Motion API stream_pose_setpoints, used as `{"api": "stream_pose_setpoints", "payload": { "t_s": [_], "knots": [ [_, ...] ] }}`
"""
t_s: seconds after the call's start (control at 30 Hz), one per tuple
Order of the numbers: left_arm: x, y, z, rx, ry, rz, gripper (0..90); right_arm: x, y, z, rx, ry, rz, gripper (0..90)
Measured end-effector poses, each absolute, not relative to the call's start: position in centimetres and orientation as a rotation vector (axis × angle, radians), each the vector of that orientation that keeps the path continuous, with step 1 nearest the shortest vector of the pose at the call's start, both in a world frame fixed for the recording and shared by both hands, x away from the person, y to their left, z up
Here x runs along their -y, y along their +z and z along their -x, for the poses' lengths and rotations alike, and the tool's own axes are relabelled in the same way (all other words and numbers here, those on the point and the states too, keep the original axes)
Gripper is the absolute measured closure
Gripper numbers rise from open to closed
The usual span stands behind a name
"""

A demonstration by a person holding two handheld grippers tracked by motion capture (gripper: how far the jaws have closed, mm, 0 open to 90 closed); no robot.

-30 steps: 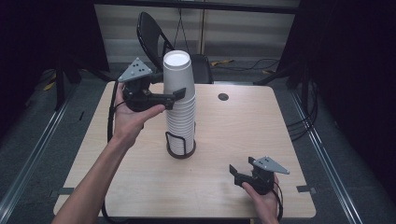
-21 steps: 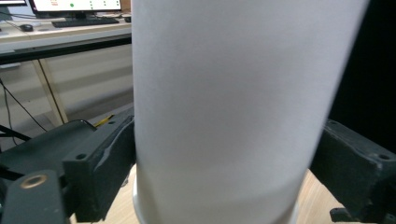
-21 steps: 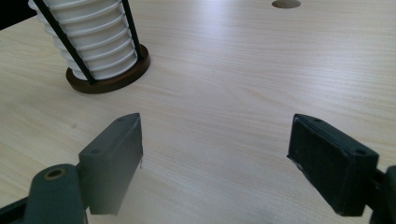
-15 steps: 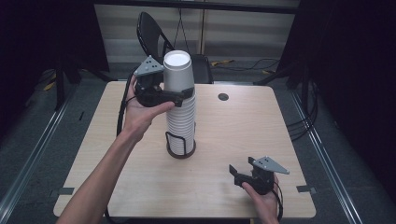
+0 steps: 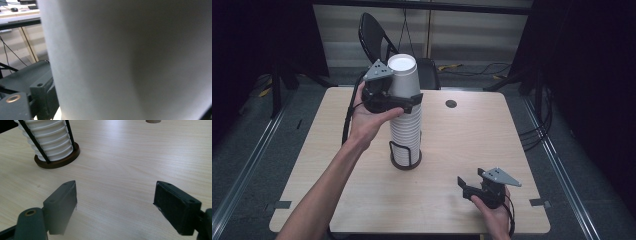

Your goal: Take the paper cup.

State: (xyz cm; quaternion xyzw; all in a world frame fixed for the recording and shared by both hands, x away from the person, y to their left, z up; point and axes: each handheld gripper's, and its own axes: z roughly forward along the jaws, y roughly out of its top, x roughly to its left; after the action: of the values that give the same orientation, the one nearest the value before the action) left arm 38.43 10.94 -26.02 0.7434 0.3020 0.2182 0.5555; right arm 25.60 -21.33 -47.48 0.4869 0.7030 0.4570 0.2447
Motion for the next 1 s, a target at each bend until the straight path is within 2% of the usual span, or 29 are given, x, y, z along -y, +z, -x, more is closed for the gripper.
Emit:
{"api": "stream_pose_setpoints", "payload": {
  "t_s": [1.0],
  "knots": [
    [-11.3, -23.4, -38.1, -0.661, 0.549, -1.691, 11.0, 21.3, -47.5, -25.7, -1.916, 1.246, -1.339, 18.8]
  ]
}}
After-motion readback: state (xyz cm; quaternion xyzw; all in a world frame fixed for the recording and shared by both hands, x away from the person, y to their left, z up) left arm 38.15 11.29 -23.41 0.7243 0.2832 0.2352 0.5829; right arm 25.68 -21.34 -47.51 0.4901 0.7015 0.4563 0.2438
